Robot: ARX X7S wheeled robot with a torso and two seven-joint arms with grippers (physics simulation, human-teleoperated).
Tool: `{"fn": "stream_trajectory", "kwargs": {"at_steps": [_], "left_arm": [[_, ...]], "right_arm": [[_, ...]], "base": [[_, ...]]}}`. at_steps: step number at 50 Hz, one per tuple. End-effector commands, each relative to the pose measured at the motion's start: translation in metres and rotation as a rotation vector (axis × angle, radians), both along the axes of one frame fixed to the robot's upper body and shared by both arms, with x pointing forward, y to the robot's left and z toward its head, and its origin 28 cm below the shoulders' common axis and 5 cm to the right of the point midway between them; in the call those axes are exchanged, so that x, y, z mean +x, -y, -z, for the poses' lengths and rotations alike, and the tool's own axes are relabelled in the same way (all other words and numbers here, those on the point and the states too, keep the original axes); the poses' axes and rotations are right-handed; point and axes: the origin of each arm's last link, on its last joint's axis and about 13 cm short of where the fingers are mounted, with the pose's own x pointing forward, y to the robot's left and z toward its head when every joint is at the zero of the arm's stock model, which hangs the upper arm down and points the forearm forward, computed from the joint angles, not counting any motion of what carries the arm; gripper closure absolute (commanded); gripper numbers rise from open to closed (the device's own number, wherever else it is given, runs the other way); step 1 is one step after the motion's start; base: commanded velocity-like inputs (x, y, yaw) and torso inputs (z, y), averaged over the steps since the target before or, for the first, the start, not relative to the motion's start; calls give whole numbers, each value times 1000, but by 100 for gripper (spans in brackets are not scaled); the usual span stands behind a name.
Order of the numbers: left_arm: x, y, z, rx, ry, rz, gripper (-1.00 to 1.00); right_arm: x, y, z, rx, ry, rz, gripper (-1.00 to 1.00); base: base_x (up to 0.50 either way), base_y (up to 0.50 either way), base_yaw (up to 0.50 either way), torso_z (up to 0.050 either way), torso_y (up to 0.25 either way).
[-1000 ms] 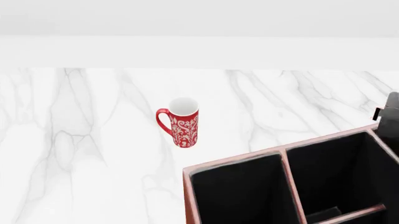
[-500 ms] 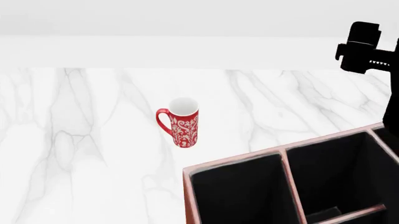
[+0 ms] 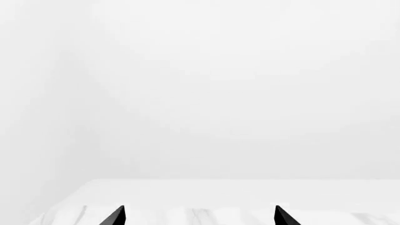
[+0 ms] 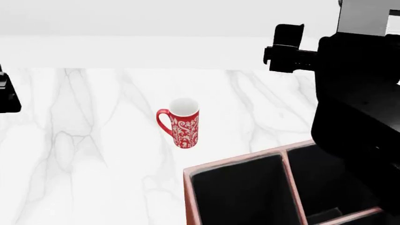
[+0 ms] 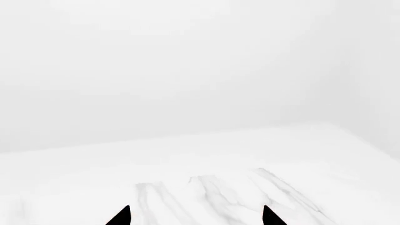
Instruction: Pick up the book and place it in the right compartment of the caddy.
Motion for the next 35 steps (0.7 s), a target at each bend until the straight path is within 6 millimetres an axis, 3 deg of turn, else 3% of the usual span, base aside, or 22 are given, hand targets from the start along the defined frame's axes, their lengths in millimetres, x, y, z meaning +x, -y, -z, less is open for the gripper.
{"fn": "stream_trajectory", "kwargs": {"at_steps": [1, 35], "left_arm": [[26, 22, -17, 44, 10, 100, -100], [57, 59, -33, 64, 28, 249, -100]], "right_arm": [[-1, -22, 6, 15, 21, -82, -100], [-10, -62, 4, -8, 43, -236, -100]], "base": [[0, 0, 0, 0, 0], [0, 0, 0, 0, 0]]}}
